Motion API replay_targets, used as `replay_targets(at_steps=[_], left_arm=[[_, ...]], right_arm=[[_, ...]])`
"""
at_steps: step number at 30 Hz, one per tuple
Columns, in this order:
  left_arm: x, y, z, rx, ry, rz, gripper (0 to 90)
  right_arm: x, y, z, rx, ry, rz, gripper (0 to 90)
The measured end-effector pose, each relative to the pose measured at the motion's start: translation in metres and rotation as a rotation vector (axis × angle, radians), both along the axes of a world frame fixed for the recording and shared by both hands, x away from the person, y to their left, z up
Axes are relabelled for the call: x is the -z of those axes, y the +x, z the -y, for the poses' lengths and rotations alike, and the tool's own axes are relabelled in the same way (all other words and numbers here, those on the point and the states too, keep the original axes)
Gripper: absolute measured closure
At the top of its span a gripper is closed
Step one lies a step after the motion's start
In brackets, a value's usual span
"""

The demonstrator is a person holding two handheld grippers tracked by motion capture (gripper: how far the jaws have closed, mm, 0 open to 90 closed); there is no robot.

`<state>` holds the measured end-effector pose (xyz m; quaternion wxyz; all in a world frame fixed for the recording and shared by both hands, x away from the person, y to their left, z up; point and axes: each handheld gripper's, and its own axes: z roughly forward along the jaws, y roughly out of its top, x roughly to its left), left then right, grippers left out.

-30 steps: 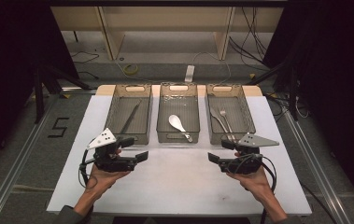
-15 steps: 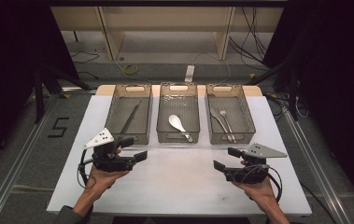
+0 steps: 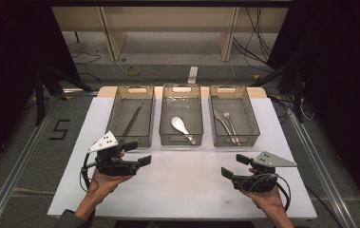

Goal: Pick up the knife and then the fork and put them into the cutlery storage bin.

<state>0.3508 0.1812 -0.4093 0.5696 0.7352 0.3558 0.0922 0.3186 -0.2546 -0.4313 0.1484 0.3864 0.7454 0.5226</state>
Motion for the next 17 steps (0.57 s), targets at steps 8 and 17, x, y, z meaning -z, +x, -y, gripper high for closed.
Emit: replay_targets(at_steps=[8,17], left_arm=[[0.0001,-0.0001,0.0004,0.004,0.000,0.000,16.0],[0.0004,0.0000,0.0013,0.008,0.003,-0.001,16.0]], right_arm=[[-0.0008,-0.0006,-0.0011,0.003,-0.004,0.011,20.4],[-0.0016,-0.0008,-0.0014,0.006,-0.001,0.015,20.3]])
